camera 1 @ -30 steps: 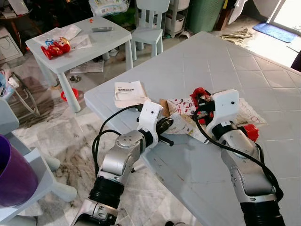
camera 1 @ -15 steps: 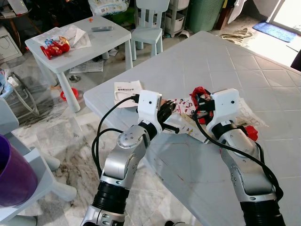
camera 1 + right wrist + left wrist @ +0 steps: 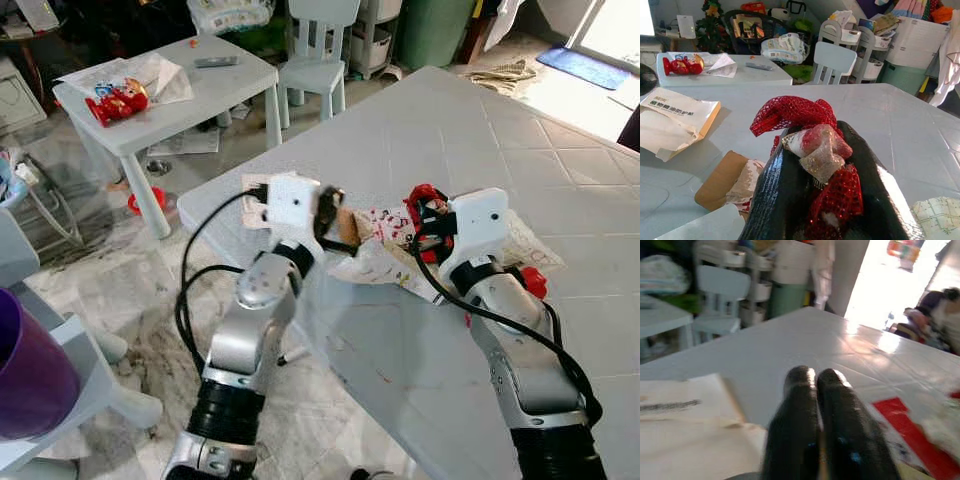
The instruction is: Picking trash to rubbish bin
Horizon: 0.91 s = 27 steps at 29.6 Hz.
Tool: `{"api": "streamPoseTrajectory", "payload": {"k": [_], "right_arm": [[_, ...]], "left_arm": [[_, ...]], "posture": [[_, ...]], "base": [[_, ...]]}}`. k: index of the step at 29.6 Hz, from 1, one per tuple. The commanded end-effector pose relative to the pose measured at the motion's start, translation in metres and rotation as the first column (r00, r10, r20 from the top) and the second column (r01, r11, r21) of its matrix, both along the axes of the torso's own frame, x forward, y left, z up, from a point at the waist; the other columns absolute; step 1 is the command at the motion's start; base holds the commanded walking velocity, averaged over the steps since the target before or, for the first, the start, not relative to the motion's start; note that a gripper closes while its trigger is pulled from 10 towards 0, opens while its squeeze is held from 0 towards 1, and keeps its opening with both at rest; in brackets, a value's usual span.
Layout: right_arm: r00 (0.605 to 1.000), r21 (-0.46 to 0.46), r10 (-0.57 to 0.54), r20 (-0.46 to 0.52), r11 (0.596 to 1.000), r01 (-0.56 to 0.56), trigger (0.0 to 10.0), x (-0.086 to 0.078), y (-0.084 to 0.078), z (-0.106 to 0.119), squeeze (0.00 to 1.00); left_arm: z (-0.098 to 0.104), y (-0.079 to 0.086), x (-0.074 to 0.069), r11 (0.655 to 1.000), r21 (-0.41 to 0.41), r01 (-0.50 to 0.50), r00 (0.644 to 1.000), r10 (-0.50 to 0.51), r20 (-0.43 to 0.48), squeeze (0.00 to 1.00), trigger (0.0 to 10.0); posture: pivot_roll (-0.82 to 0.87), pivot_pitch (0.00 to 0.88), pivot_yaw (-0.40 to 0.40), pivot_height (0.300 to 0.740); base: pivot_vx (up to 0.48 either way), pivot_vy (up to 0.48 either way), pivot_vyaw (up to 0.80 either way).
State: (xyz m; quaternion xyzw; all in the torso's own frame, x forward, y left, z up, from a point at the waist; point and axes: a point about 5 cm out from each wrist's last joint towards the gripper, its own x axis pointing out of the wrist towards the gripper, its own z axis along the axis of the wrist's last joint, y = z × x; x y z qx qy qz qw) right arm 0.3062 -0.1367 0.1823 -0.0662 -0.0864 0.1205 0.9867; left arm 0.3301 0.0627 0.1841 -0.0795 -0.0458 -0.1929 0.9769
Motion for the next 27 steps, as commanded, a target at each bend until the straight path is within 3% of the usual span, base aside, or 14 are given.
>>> {"api": "streamPoseTrajectory", "payload": {"k": [1, 8, 13, 21, 27], "right_arm": [[1.000, -0.004, 0.004, 0.005, 1.000, -0.004, 0.0, 0.000, -0.001, 0.001, 0.00], [1.000, -0.005, 0.005, 0.006, 1.000, -0.005, 0.0, 0.000, 0.000, 0.001, 0.00], [1.000, -0.007, 0.007, 0.005, 1.000, -0.007, 0.0, 0.000, -0.001, 0.001, 0.00], [1.000, -0.008, 0.010, 0.004, 1.000, -0.010, 0.0, 0.000, 0.000, 0.001, 0.00], [1.000, -0.008, 0.011, 0.004, 1.000, -0.011, 0.0, 0.000, 0.000, 0.001, 0.00]], "left_arm": [[0.001, -0.001, 0.002, 1.000, -0.019, -0.013, 1.000, 0.013, -0.002, 1.00, 10.0], [0.000, 0.012, 0.006, 0.981, -0.123, -0.147, 0.989, 0.144, -0.035, 1.00, 10.0], [-0.002, 0.021, 0.007, 0.940, -0.230, -0.250, 0.968, 0.237, -0.083, 1.00, 10.0], [-0.007, 0.018, 0.007, 0.887, -0.369, -0.276, 0.958, 0.224, -0.178, 1.00, 10.0], [-0.010, 0.015, 0.006, 0.859, -0.416, -0.299, 0.949, 0.222, -0.224, 1.00, 10.0]], "posture": [[-0.02, 0.120, -0.069, 0.740], [-0.02, 0.122, -0.071, 0.740], [-0.02, 0.122, -0.072, 0.740], [-0.02, 0.120, -0.074, 0.740], [-0.03, 0.119, -0.074, 0.740]], "base": [[0.000, 0.000, 0.00], [0.000, 0.000, 0.00], [0.000, 0.000, 0.00], [0.000, 0.000, 0.00], [0.000, 0.000, 0.00]]}}
